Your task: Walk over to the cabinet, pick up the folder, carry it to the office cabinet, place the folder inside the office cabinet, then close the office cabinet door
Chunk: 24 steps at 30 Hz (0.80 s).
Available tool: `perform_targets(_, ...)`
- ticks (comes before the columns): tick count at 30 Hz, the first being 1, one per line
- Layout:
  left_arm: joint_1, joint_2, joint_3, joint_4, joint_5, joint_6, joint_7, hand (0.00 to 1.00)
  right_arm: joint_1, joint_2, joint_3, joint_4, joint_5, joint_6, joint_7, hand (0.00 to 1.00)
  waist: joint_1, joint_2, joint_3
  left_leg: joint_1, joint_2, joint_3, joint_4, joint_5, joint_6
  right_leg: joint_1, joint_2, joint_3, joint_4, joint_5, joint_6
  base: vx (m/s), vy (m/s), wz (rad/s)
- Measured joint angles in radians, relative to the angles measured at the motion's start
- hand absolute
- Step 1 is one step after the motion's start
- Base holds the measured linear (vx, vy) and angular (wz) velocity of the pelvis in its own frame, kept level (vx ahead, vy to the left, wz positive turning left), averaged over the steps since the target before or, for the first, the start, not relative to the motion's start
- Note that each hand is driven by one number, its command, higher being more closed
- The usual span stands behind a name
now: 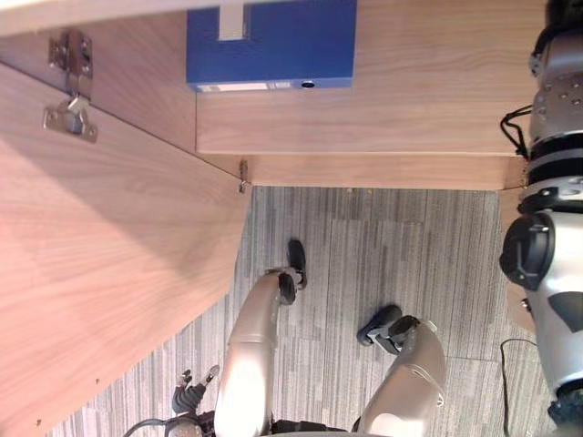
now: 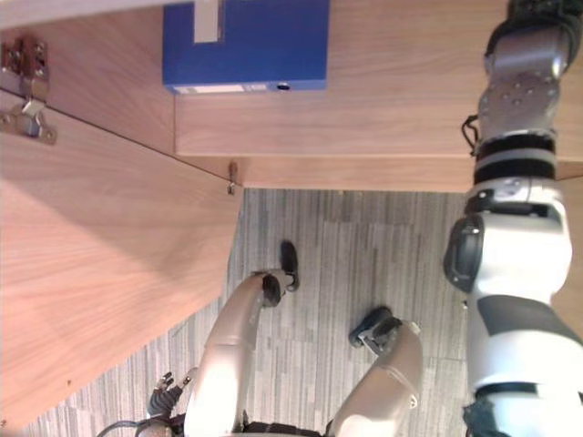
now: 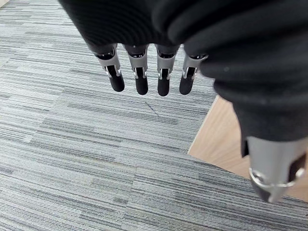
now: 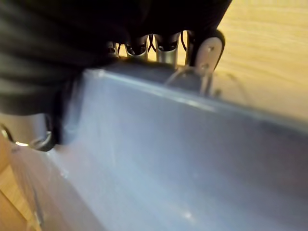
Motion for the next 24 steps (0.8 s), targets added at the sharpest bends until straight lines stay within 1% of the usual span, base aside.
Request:
perform_targets(1, -0.009, 0.001, 0.000, 0.004, -0.003, -0.001, 0.007, 0.00, -0.001, -0.019, 0.016, 0.002, 0.003, 0.000, -0.009, 1.00, 0.000, 0.000, 0.000, -0.013, -0.006, -0.007, 0.000, 0.001, -0.011, -0.012, -0.004, 0.001, 0.015, -0.008, 0.009, -0.03, -0.129, 0.24)
perform_targets(3, -0.033, 0.002, 0.000, 0.012, -0.021, -0.004, 0.017, 0.00, -0.002, -0.048, 0.032, 0.004, 0.006, -0.002, -0.022, 1.00, 0.002, 0.000, 0.000, -0.036, -0.010, -0.012, 0.001, 0.011, -0.021, -0.036, -0.013, 0.001, 0.037, -0.016, 0.008, -0.02, -0.113, 0.19)
perform_targets(7, -0.084, 0.002, -0.017, 0.015, -0.044, -0.018, 0.036, 0.00, 0.004, -0.063, 0.035, 0.004, 0.016, -0.001, -0.039, 1.00, 0.001, 0.000, 0.000, -0.089, -0.010, -0.024, 0.003, 0.037, -0.018, -0.093, -0.016, 0.001, 0.071, -0.025, -0.003, 0.00, -0.126, 0.07)
perform_targets(11, -0.118, 0.003, -0.035, 0.031, -0.045, -0.012, 0.039, 0.00, 0.050, -0.063, 0.077, 0.018, 0.035, 0.003, -0.045, 1.00, 0.003, -0.001, 0.001, -0.102, -0.008, -0.029, 0.017, 0.044, -0.012, -0.107, -0.020, 0.009, 0.098, -0.040, -0.008, 0.06, -0.136, 0.05)
perform_targets(12, -0.118, 0.003, -0.035, 0.030, -0.045, -0.012, 0.039, 0.00, 0.053, -0.063, 0.087, 0.024, 0.035, 0.005, -0.045, 0.00, 0.003, -0.001, 0.001, -0.103, -0.007, -0.028, 0.017, 0.043, -0.015, -0.110, -0.020, 0.011, 0.100, -0.041, -0.009, 0.05, -0.113, -0.01)
perform_targets(14, -0.117, 0.003, -0.036, 0.029, -0.045, -0.012, 0.038, 0.00, 0.060, -0.063, 0.101, 0.027, 0.033, 0.014, -0.045, 0.00, 0.003, 0.000, 0.001, -0.110, -0.005, -0.027, 0.017, 0.043, -0.019, -0.120, -0.018, 0.016, 0.104, -0.042, -0.011, 0.05, -0.096, -0.04)
perform_targets(18, -0.118, 0.007, -0.043, 0.023, -0.046, -0.008, 0.037, 0.00, 0.079, -0.064, 0.167, 0.045, 0.025, 0.045, -0.045, 0.00, 0.005, 0.000, 0.001, -0.115, 0.000, -0.023, 0.017, 0.047, -0.018, -0.136, -0.015, 0.027, 0.110, -0.042, -0.011, 0.07, -0.107, -0.04)
perform_targets(20, -0.118, 0.009, -0.047, 0.024, -0.055, -0.006, 0.036, 0.00, 0.082, -0.064, 0.201, 0.045, -0.004, 0.053, -0.040, 0.00, 0.004, 0.000, 0.001, -0.113, 0.001, -0.023, 0.017, 0.053, -0.010, -0.135, -0.014, 0.027, 0.111, -0.042, -0.011, 0.09, -0.112, -0.01)
perform_targets(22, -0.118, 0.011, -0.051, 0.023, -0.059, -0.005, 0.036, 0.00, 0.082, -0.064, 0.202, 0.045, -0.010, 0.066, -0.031, 0.00, 0.005, 0.000, 0.000, -0.112, 0.001, -0.023, 0.017, 0.055, -0.010, -0.135, -0.014, 0.028, 0.112, -0.042, -0.012, 0.09, -0.101, 0.01)
perform_targets(24, -0.118, 0.013, -0.056, 0.023, -0.063, -0.004, 0.036, 0.00, 0.082, -0.066, 0.220, 0.047, -0.047, 0.076, -0.024, 0.00, 0.005, 0.000, 0.000, -0.112, 0.001, -0.023, 0.017, 0.057, -0.010, -0.135, -0.015, 0.029, 0.115, -0.043, -0.014, 0.08, -0.095, 0.01)
